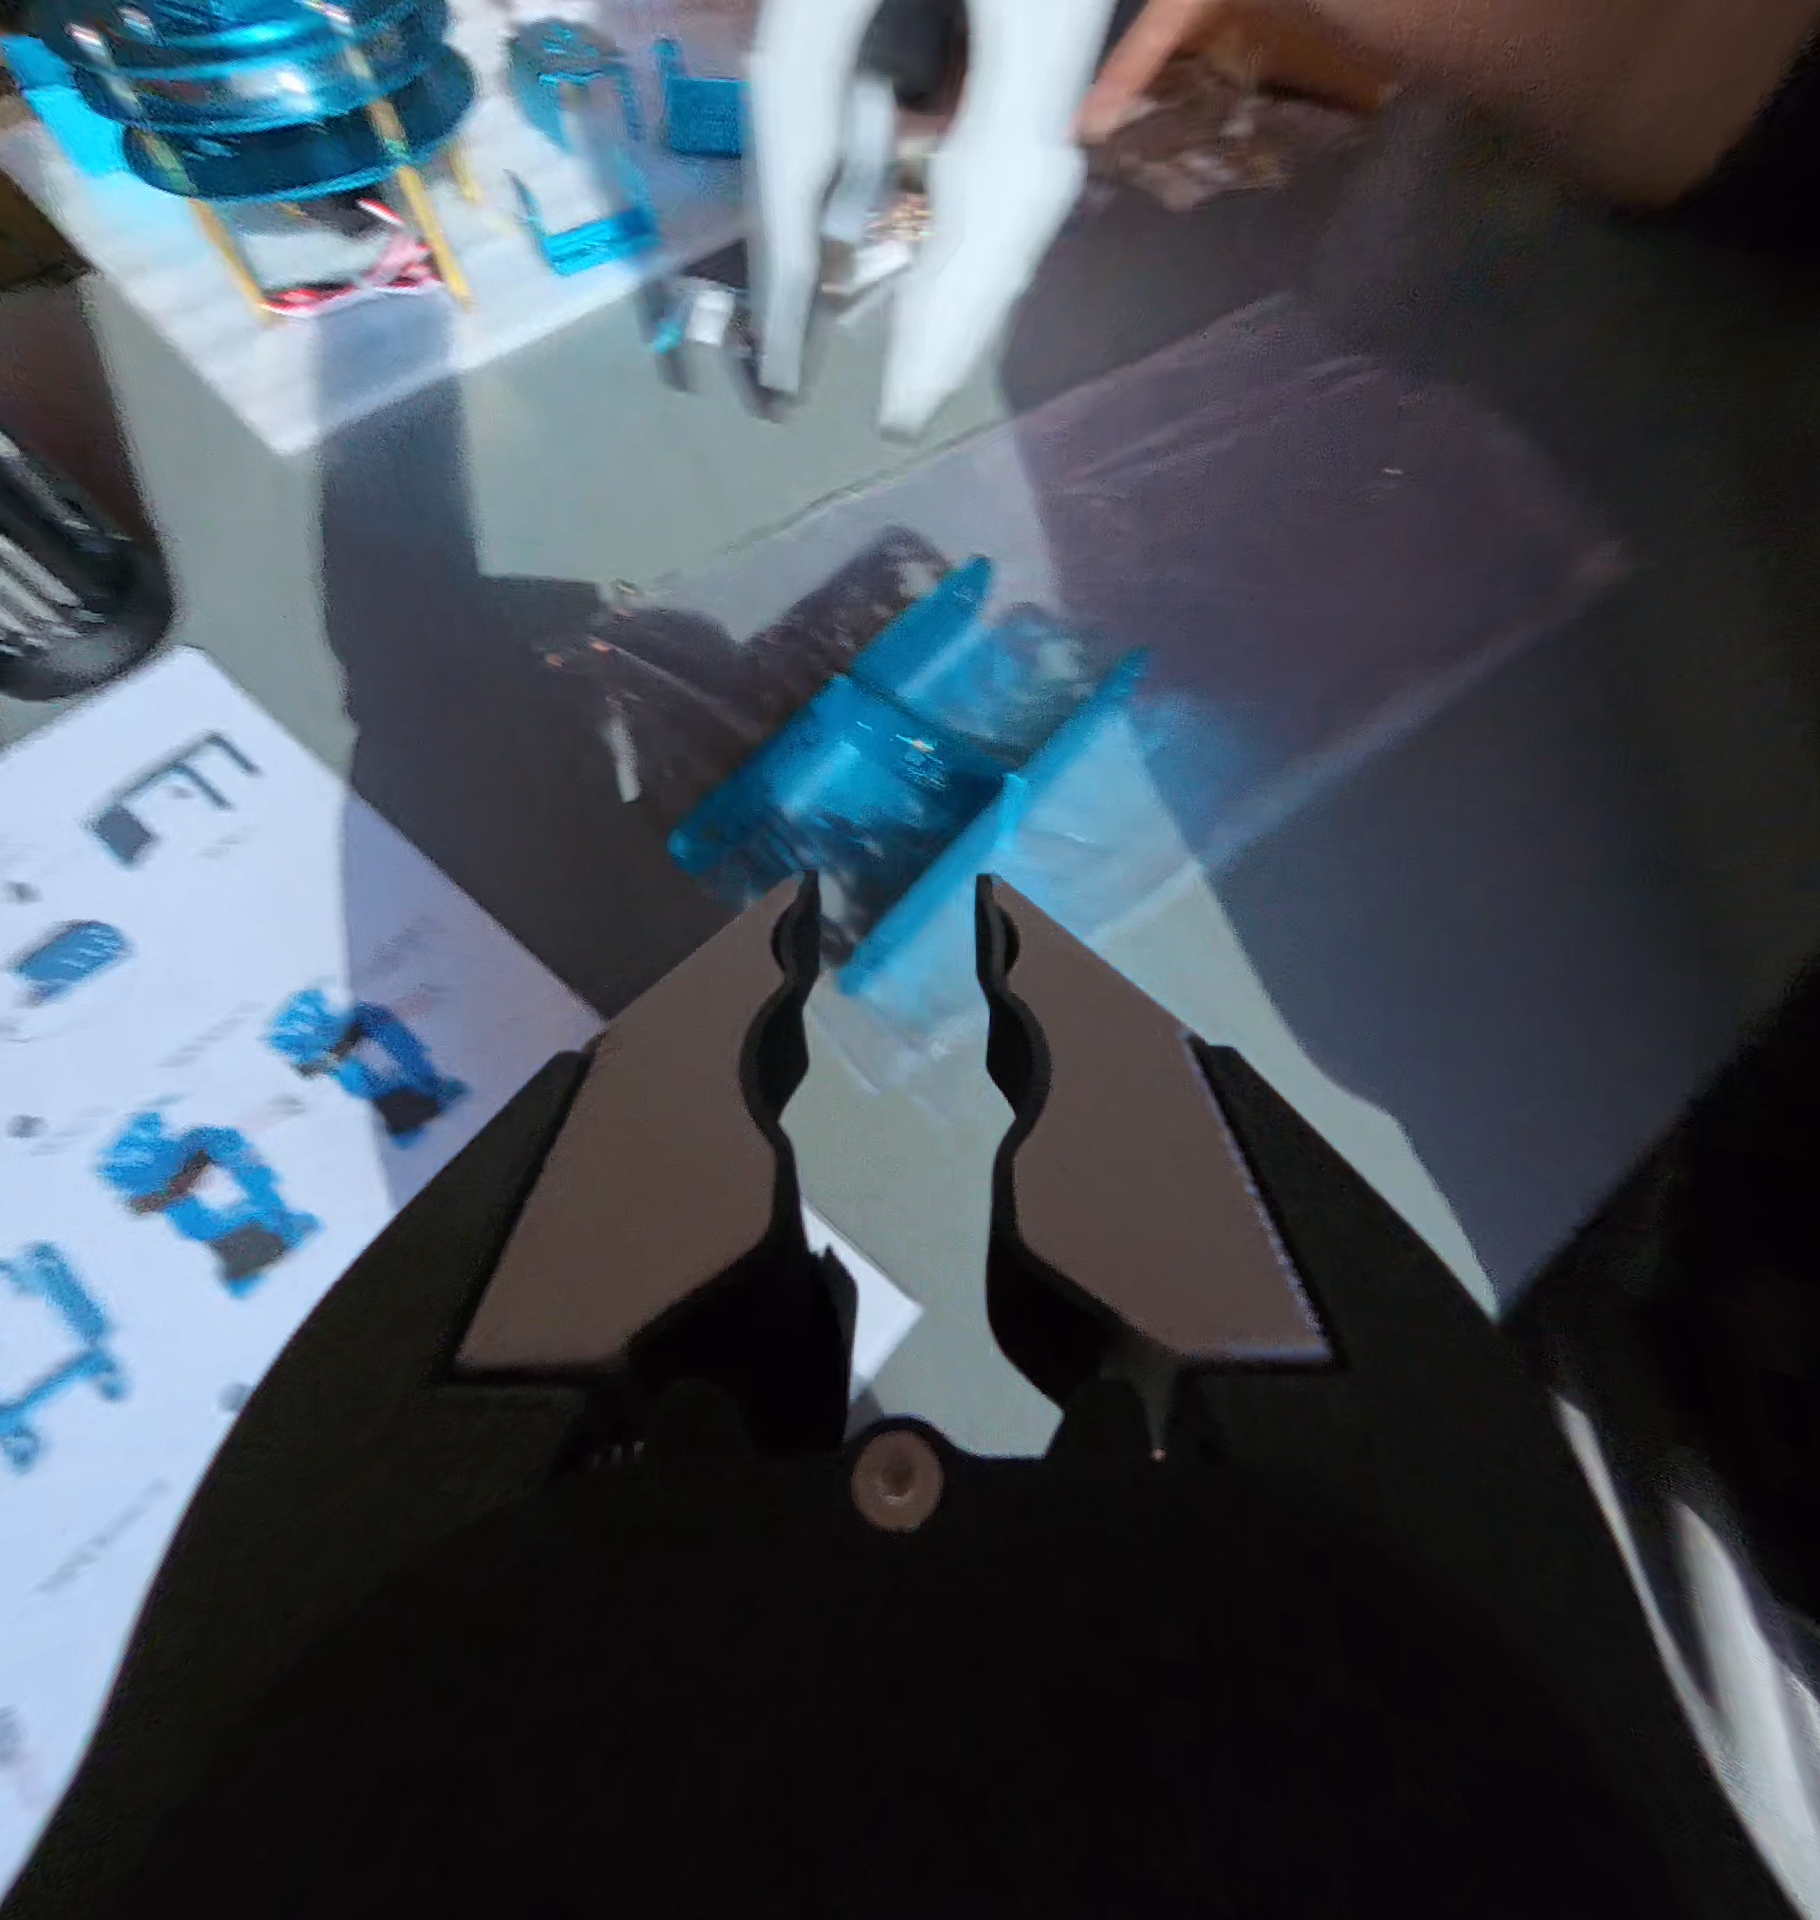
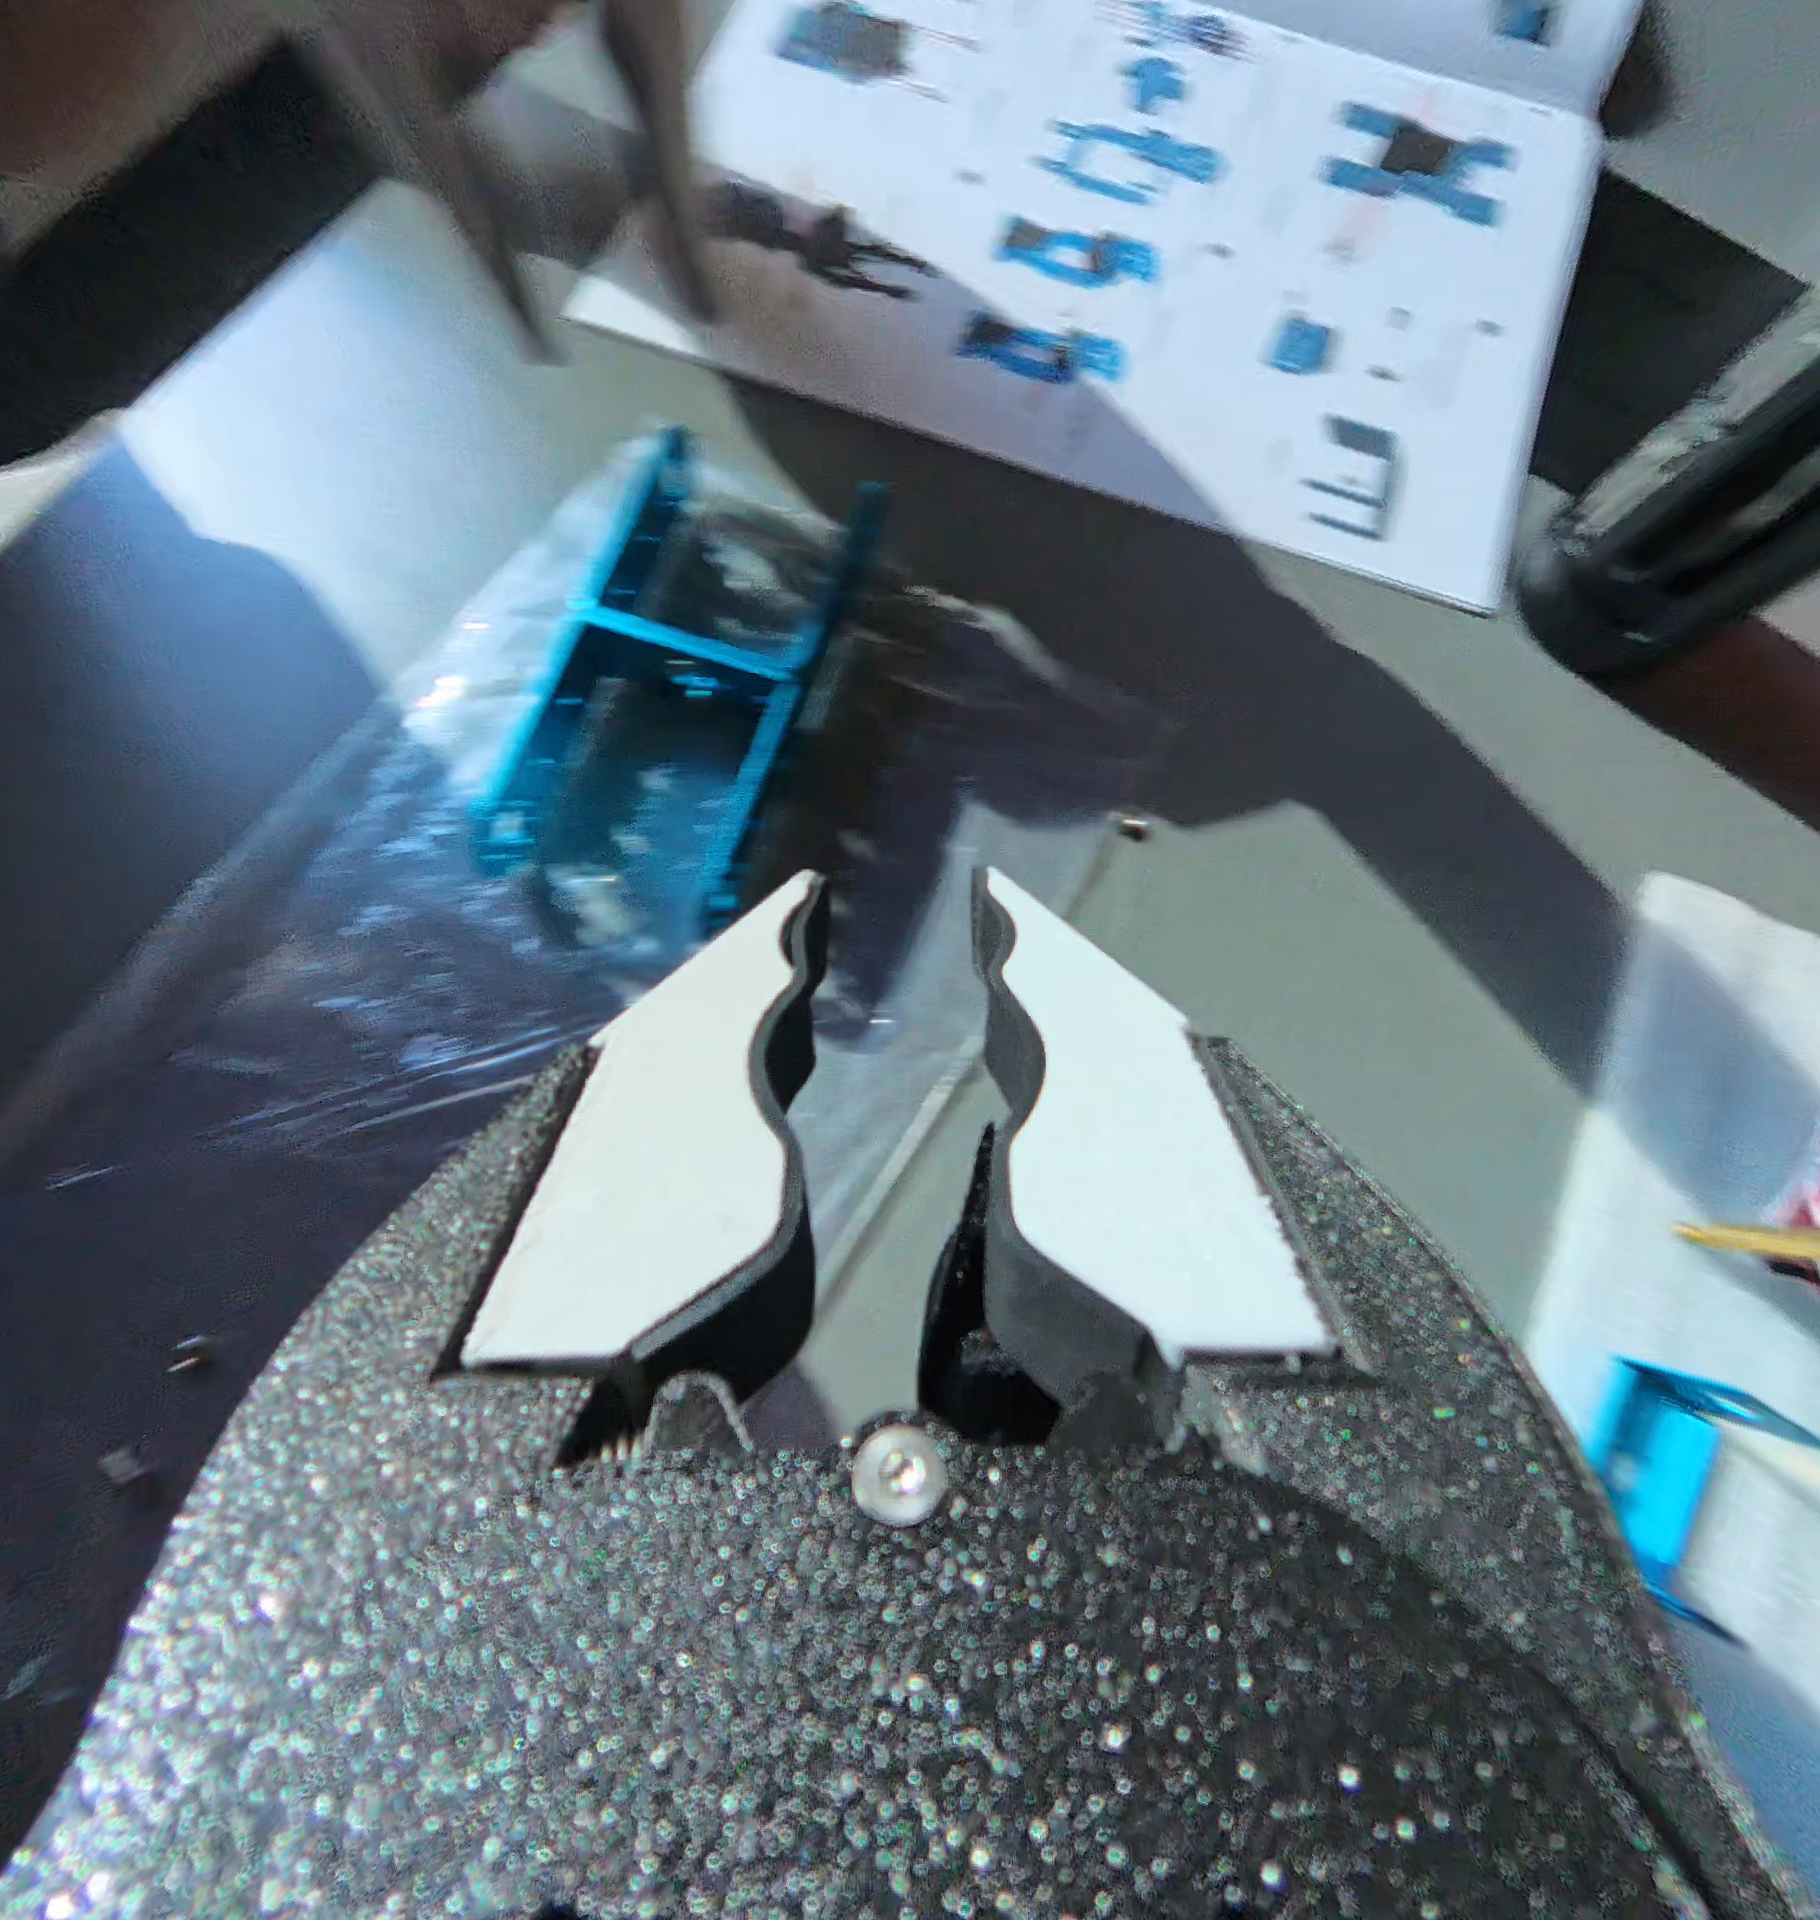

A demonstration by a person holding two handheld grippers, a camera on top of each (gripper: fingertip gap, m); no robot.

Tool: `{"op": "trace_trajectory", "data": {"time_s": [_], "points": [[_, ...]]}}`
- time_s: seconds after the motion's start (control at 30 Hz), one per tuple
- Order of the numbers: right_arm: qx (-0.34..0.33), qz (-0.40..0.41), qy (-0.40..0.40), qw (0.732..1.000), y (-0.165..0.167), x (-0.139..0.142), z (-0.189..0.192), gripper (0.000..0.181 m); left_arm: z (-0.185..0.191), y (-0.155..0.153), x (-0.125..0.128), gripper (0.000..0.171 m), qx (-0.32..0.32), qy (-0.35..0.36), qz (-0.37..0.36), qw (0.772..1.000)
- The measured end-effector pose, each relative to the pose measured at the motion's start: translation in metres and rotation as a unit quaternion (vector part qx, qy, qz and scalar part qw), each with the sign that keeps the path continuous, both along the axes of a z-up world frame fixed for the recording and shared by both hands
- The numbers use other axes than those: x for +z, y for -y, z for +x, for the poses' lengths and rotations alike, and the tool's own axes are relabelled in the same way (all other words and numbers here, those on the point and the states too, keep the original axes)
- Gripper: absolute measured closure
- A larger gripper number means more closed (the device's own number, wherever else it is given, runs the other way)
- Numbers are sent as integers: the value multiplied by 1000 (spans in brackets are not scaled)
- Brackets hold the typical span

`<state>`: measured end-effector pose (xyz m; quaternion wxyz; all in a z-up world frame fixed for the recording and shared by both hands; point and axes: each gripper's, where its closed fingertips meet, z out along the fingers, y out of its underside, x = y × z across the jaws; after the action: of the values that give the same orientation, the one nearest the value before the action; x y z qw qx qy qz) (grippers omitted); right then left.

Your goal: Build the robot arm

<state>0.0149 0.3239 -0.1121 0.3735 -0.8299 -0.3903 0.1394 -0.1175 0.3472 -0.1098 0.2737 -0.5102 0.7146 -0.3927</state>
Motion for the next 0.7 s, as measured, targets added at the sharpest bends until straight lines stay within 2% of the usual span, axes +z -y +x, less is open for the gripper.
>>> {"op": "trace_trajectory", "data": {"time_s": [0.03, 0.1, 0.2, 0.37, 0.7], "points": [[-20, -3, 14, 1000, -16, -3, 12, 153, -11, 7, -5, 143, -10, -7, -5, 1000], [-18, -32, 36, 999, -37, -10, 22, 159, -23, 17, -15, 143, -19, -16, 13, 1000], [16, -64, 67, 996, -57, -19, 22, 167, -20, 29, -19, 144, -22, -14, 30, 999], [70, -118, 149, 979, -63, -42, 25, 167, -8, 28, -17, 144, -20, 2, 64, 998], [175, -134, 195, 956, -64, -48, 16, 167, -14, 31, 0, 144, -49, 50, -4, 998]]}}
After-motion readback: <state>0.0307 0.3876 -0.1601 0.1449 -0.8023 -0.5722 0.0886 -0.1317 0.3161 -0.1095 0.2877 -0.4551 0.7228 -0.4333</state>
